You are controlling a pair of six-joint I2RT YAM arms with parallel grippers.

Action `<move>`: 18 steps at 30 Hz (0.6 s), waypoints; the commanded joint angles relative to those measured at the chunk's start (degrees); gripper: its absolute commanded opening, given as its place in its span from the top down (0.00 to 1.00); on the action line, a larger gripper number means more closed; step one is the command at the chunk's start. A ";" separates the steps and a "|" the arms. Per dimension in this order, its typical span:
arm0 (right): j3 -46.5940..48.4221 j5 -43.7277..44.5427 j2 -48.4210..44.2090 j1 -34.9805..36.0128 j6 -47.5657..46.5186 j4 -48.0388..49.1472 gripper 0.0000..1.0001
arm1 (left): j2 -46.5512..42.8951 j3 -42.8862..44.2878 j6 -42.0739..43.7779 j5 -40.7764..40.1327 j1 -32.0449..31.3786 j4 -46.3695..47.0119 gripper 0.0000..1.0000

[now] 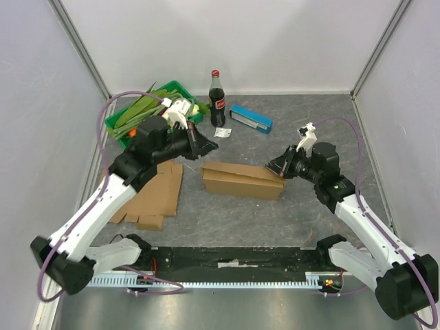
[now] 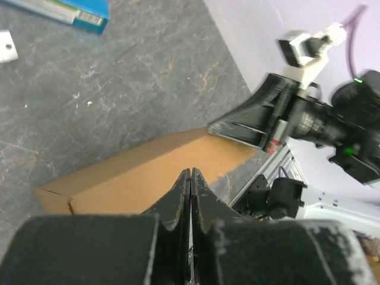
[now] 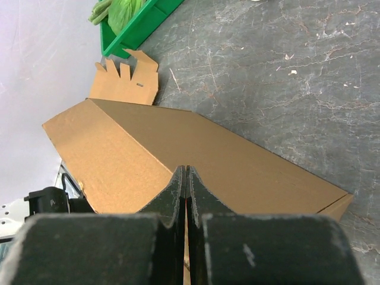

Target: Fold the paper box

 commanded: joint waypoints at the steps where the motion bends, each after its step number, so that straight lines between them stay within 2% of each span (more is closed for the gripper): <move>1: 2.18 0.28 0.30 -0.20 -2.55 -3.48 1.00 | 4.42 -7.22 -6.28 14.69 7.17 7.86 0.98; 7: 2.36 -0.34 0.39 -0.11 -2.64 -3.75 1.00 | 4.16 -22.78 -10.06 20.05 9.03 22.07 0.98; 10: 2.80 -0.16 0.82 -0.11 -2.56 -3.75 1.00 | 3.20 -27.72 -13.40 20.96 9.04 28.08 0.98; 16: 7.63 -1.48 1.44 -0.02 -2.12 -5.06 0.98 | 4.33 -24.77 -11.13 16.91 9.30 24.41 0.97; 17: 7.90 -1.74 1.44 -0.02 -3.42 -4.72 0.94 | 5.46 -23.01 -7.73 16.21 9.39 19.44 0.93; 18: 8.33 -1.22 1.88 -0.02 -5.18 -5.76 0.86 | 5.65 -19.34 -5.09 14.72 9.39 15.04 0.79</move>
